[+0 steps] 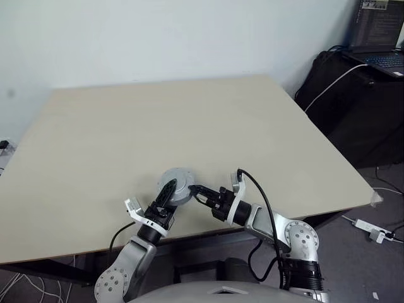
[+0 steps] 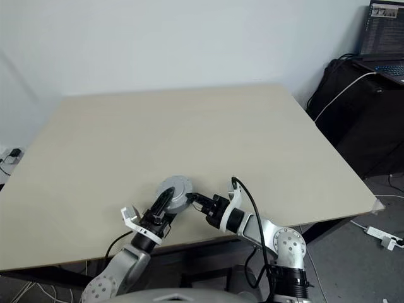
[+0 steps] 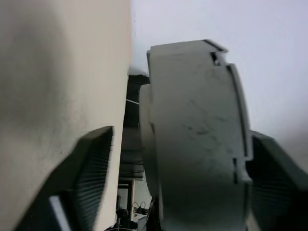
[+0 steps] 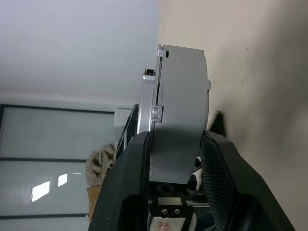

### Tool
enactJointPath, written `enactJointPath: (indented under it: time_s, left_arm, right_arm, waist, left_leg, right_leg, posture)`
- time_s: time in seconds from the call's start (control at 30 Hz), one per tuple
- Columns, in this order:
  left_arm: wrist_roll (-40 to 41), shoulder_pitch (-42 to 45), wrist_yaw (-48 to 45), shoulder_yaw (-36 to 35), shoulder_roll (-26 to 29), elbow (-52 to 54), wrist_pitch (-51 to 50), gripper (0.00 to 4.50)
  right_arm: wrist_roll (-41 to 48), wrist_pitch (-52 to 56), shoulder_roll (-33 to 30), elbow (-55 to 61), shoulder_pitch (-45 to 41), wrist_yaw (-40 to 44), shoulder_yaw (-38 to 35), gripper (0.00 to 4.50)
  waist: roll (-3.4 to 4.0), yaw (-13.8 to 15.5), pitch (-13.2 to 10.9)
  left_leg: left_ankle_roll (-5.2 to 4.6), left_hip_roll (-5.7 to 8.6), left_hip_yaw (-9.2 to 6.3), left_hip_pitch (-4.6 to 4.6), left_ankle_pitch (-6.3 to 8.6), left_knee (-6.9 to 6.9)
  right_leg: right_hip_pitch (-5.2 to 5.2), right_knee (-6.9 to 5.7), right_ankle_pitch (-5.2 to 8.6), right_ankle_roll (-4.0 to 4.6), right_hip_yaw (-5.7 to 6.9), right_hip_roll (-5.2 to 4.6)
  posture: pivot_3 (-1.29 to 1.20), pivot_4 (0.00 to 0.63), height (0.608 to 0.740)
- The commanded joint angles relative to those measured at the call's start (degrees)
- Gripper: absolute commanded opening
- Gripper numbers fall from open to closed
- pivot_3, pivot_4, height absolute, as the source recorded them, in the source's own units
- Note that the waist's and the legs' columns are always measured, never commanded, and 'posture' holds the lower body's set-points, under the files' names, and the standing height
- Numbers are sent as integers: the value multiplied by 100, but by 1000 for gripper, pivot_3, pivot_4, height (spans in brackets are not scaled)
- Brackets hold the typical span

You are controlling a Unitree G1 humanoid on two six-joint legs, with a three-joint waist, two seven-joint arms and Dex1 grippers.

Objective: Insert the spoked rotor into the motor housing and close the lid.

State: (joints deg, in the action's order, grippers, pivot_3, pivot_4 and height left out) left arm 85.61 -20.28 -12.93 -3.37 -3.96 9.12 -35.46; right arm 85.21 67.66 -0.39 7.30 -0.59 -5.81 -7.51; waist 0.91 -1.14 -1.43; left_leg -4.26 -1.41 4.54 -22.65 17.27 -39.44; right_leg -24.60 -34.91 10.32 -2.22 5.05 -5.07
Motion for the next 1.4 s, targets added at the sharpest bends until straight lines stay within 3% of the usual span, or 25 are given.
enactJointPath:
  time_s: [0.03, 0.07, 0.1, 0.37, 0.6, 0.7, 0.93, 1.1, 1.4]
  left_arm:
    - [70, 102, -65, 183, -563, 80, 20, 2563]
    - [75, 102, -64, 188, -558, 82, 24, 2216]
    - [83, 99, -59, 196, -549, 85, 28, 2144]
    - [96, 72, -45, 239, -522, 127, 66, 2144]
    - [-32, 114, 26, 230, -545, 163, 207, 2141]
    - [-188, 234, 39, 137, -581, 169, 419, 2141]
    - [-715, 1161, 427, -311, -550, -182, 1318, 2140]
    - [-1250, 2210, 841, -732, -415, -1162, 1817, 2140]
    - [-1959, 3859, 985, -1594, -201, -2986, 2349, 2139]
  right_arm:
    - [381, -154, 6, 309, -77, 89, 53, 1218]
    - [374, -174, -15, 301, -76, 86, 63, 1218]
    - [299, -215, -40, 297, -69, 92, 70, 1218]
    - [-255, -568, -182, 364, -54, 380, 192, 1218]
    - [-214, -606, -334, 469, 4, 364, 188, 3548]
    - [-758, -764, -645, 857, 52, 387, 267, 4484]
    - [-3471, -2319, -1614, 1745, 418, 1243, 1056, 4500]
    - [-5466, -3937, -2031, 1626, 708, 1894, 1923, 4500]
    - [-6361, -4744, -1812, 1287, 1172, 2137, 1876, 4500]
  waist:
    - [-1, 2, -1]
    - [-1, -1, -1]
    - [0, -1, -1]
    - [-2, 1, -1]
    - [-3, 13, -1]
    - [-3, 25, -1]
    - [-7, 58, 0]
    - [-20, 63, 7]
    - [-96, 77, -10]
  left_leg:
    - [0, 0, 0, 0, 0, 0]
    - [0, 0, 0, -1, 0, 0]
    - [0, -1, 0, -1, 0, 0]
    - [0, 0, 0, -1, 0, 0]
    - [-1, 1, 0, -1, 0, -1]
    - [0, 1, 0, -1, 0, -1]
    - [0, 3, -1, 0, 0, -8]
    - [0, 29, -1, 1, -2, -15]
    - [3, 31, -3, 1, -4, -29]
  right_leg:
    - [-1, 1, 0, 0, 0, 0]
    - [-1, 1, 0, 0, 0, 0]
    - [-1, 1, 0, 0, 0, 0]
    - [1, 1, 0, 0, 1, 0]
    - [1, 2, 0, -1, 0, 0]
    - [1, 2, 0, -1, 0, 0]
    - [6, 2, 0, -2, 5, 0]
    - [17, 1, -4, -7, 0, 8]
    - [27, 4, -7, -12, -2, 15]
  posture:
    - [0, 0, 740]
    - [0, 0, 740]
    - [0, 0, 740]
    - [0, 0, 740]
    - [0, 0, 740]
    - [0, 0, 740]
    - [0, 0, 740]
    - [0, 0, 740]
    - [0, 0, 740]
